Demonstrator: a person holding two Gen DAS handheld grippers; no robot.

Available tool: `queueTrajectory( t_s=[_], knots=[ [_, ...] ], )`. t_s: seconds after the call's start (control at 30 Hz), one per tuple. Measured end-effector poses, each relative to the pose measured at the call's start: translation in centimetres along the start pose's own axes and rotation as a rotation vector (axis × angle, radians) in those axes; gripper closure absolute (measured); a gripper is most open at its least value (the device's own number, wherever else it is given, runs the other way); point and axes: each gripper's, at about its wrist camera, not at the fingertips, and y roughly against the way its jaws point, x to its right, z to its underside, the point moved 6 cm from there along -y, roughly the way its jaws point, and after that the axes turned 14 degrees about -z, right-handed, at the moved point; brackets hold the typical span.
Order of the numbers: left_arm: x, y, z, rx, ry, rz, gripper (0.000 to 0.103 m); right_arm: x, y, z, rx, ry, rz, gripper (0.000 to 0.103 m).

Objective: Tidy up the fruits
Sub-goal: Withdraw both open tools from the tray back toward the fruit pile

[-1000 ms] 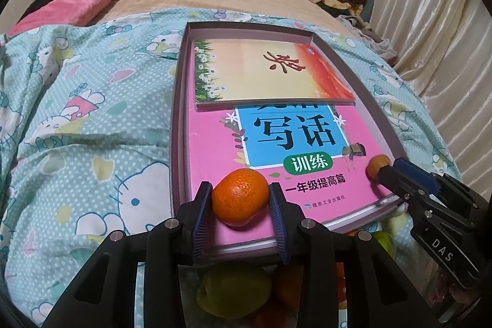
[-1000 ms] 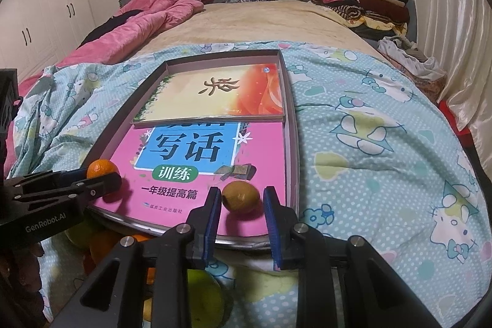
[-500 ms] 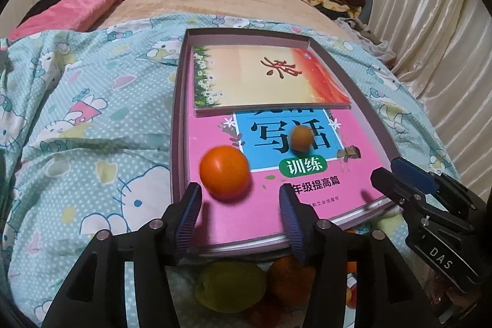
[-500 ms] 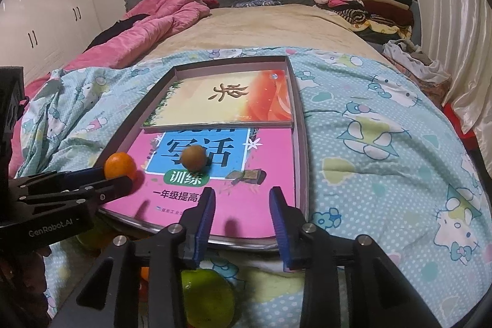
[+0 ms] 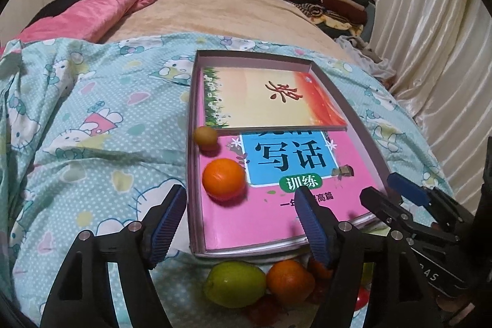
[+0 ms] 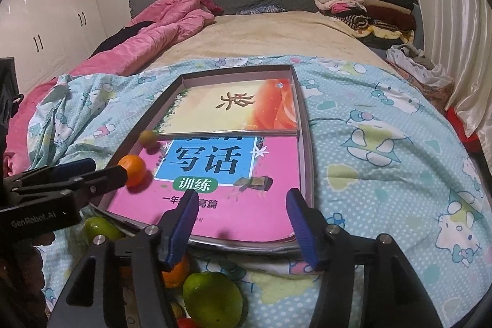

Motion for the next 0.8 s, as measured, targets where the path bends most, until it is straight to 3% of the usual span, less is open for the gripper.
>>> queueTrajectory(
  t_s=[0.53,0.8],
  knots=[
    [-1.2,2.4,-0.5,0.042,0.049,-0.001,0.022,-0.6,2.1,-1.1,0.111,0.003,-0.030,0.016],
    [-1.3,3.4,-0.4,0.057,0.044,-0.003,0.022,-1.0,3.5,-1.8,0.170,0.006,-0.059,0.011]
  ],
)
